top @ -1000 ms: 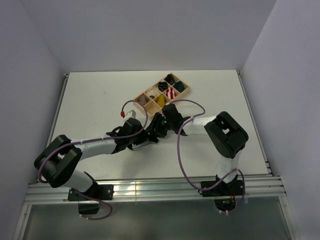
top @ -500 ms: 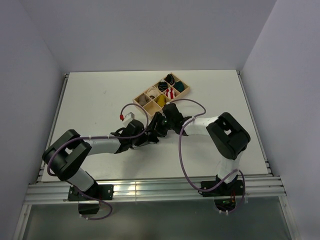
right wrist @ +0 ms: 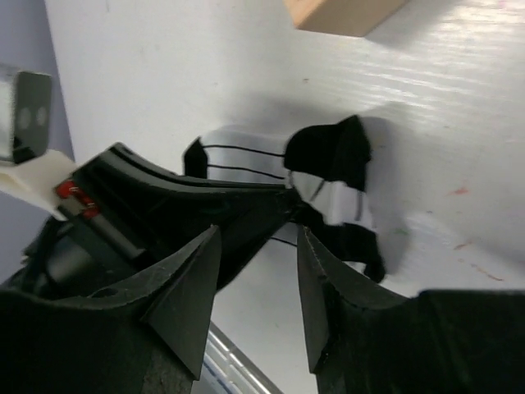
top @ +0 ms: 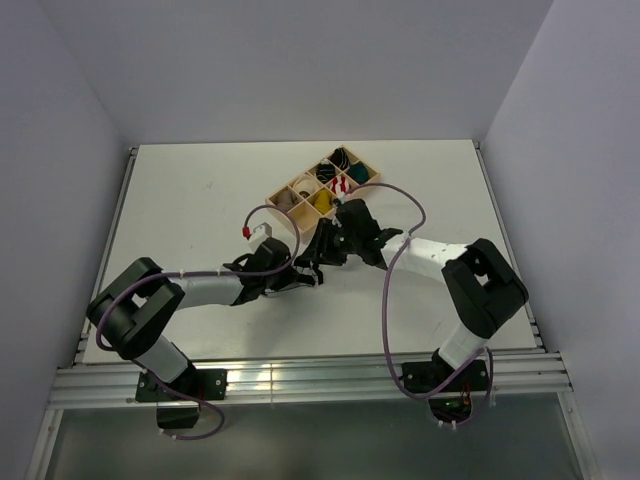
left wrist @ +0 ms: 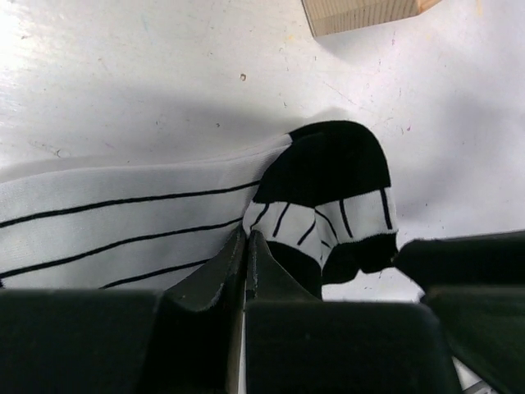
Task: Roll the socks
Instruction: Roll the sock at the center of the board.
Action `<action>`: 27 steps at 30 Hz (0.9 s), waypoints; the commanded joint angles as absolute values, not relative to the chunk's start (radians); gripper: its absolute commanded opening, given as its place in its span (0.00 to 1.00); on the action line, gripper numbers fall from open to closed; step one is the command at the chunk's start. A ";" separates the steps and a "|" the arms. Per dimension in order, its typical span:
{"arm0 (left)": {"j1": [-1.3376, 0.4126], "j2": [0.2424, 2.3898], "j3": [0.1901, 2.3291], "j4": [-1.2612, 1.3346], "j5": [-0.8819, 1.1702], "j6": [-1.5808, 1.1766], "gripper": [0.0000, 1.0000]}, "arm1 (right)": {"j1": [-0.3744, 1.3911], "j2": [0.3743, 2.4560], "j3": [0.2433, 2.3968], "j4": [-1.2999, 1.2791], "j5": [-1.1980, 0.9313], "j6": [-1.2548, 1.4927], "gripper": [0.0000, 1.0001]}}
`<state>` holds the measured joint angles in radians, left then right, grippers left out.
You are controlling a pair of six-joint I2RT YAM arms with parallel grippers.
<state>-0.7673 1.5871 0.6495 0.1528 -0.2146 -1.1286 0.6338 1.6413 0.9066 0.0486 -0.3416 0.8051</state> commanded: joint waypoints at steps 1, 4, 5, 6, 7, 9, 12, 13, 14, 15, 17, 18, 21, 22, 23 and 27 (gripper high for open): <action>-0.769 1.618 0.657 0.097 -0.230 -1.072 0.06 | 0.591 1.606 0.867 0.060 -0.344 0.741 0.47; -0.770 1.623 0.666 0.091 -0.224 -1.057 0.06 | 0.552 1.601 0.841 0.054 -0.305 0.715 0.41; -0.769 1.624 0.666 0.092 -0.222 -1.051 0.06 | 0.540 1.601 0.836 0.060 -0.319 0.709 0.38; -0.770 1.626 0.669 0.095 -0.216 -1.046 0.06 | 0.525 1.606 0.835 0.066 -0.330 0.695 0.38; -0.770 1.629 0.670 0.094 -0.215 -1.039 0.06 | 0.503 1.618 0.838 0.069 -0.345 0.686 0.38; -0.770 1.631 0.675 0.095 -0.210 -1.031 0.06 | 0.494 1.629 0.842 0.077 -0.385 0.663 0.38; -0.769 1.632 0.678 0.094 -0.210 -1.014 0.06 | 0.492 1.632 0.833 0.113 -0.413 0.666 0.38; -0.770 1.629 0.678 0.091 -0.212 -1.006 0.06 | 0.492 1.629 0.830 0.110 -0.396 0.667 0.38; -0.770 1.628 0.678 0.091 -0.210 -1.002 0.06 | 0.488 1.626 0.824 0.109 -0.381 0.664 0.37; -0.770 1.625 0.675 0.091 -0.210 -0.996 0.06 | 0.483 1.626 0.822 0.106 -0.359 0.661 0.37; -0.770 1.621 0.675 0.094 -0.206 -0.976 0.06 | 0.474 1.647 0.833 0.074 -0.351 0.644 0.31; -0.770 1.621 0.678 0.092 -0.204 -0.970 0.06 | 0.469 1.657 0.839 0.065 -0.342 0.638 0.28; -0.770 1.621 0.683 0.090 -0.198 -0.945 0.06 | 0.469 1.675 0.838 0.052 -0.307 0.630 0.18; -0.769 1.620 0.681 0.091 -0.195 -0.933 0.06 | 0.469 1.687 0.838 0.046 -0.305 0.629 0.18; -0.770 1.621 0.683 0.089 -0.195 -0.931 0.06 | 0.468 1.693 0.835 0.049 -0.317 0.620 0.17; -0.769 1.629 0.683 0.098 -0.181 -0.916 0.06 | 0.471 1.727 0.836 0.072 -0.383 0.606 0.13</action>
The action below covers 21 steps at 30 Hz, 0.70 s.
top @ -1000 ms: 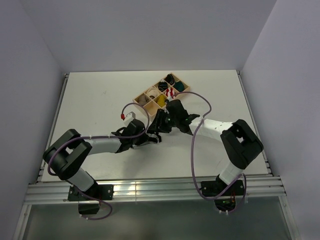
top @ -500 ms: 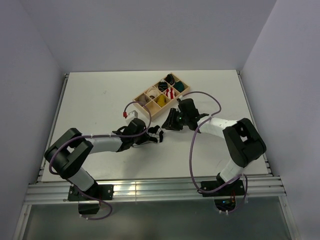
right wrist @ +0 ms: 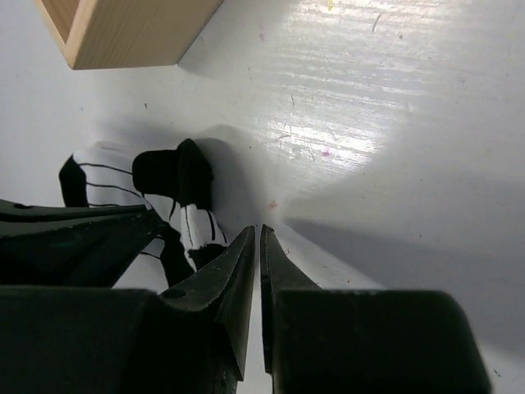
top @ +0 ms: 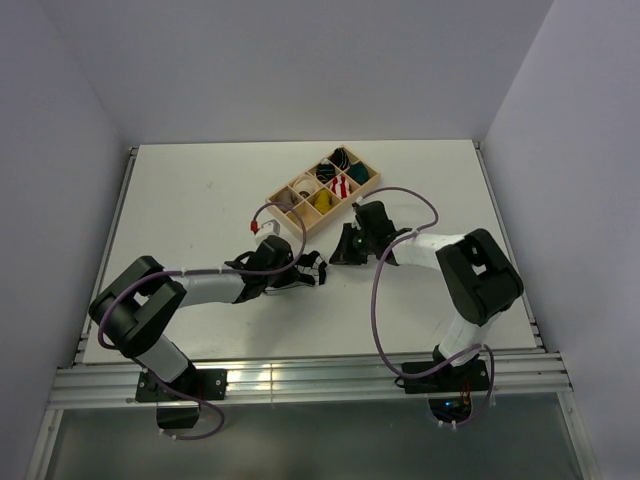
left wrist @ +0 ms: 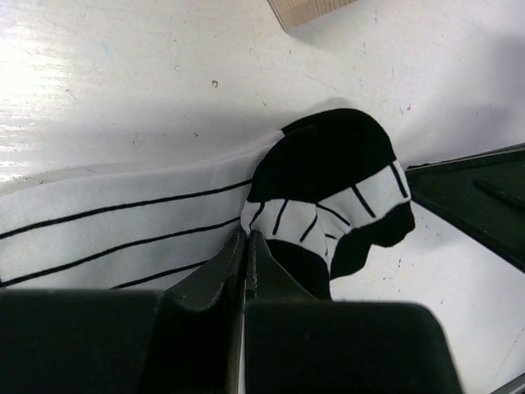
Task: Roll the socks
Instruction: Roll the sock at the center of the board.
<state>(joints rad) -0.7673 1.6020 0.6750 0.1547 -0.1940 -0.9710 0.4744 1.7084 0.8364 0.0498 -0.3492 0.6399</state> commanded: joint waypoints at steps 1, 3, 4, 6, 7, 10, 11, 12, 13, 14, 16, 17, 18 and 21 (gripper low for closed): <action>-0.769 1.632 0.687 0.101 -0.178 -0.911 0.06 | 0.474 1.732 0.838 0.077 -0.397 0.604 0.13; -0.770 1.638 0.692 0.100 -0.172 -0.911 0.05 | 0.482 1.733 0.835 0.107 -0.437 0.600 0.12; -0.770 1.640 0.692 0.101 -0.170 -0.910 0.05 | 0.489 1.729 0.836 0.112 -0.445 0.600 0.12; -0.770 1.638 0.690 0.101 -0.169 -0.910 0.06 | 0.497 1.724 0.842 0.114 -0.469 0.588 0.12; -0.770 1.637 0.689 0.101 -0.169 -0.911 0.06 | 0.503 1.723 0.854 0.114 -0.475 0.581 0.12; -0.769 1.631 0.687 0.101 -0.169 -0.913 0.06 | 0.525 1.723 0.871 0.117 -0.494 0.569 0.12; -0.769 1.629 0.686 0.101 -0.169 -0.913 0.06 | 0.531 1.726 0.877 0.107 -0.494 0.562 0.12; -0.769 1.626 0.686 0.101 -0.169 -0.913 0.05 | 0.546 1.727 0.890 0.101 -0.491 0.560 0.12; -0.770 1.628 0.687 0.100 -0.169 -0.911 0.06 | 0.551 1.735 0.890 0.100 -0.492 0.557 0.12; -0.769 1.628 0.687 0.100 -0.170 -0.911 0.06 | 0.555 1.736 0.891 0.110 -0.495 0.563 0.12; -0.769 1.628 0.689 0.098 -0.170 -0.911 0.05 | 0.561 1.744 0.891 0.120 -0.512 0.568 0.12; -0.769 1.629 0.689 0.100 -0.169 -0.911 0.05 | 0.561 1.747 0.891 0.123 -0.517 0.572 0.12; -0.769 1.629 0.689 0.101 -0.169 -0.911 0.05 | 0.563 1.749 0.893 0.124 -0.518 0.574 0.12; -0.770 1.631 0.689 0.104 -0.167 -0.911 0.06 | 0.568 1.747 0.902 0.120 -0.515 0.572 0.12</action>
<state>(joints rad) -0.7673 1.6119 0.6857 0.1570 -0.1806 -0.9367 0.5621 1.7382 0.8585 0.0898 -0.5018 0.5846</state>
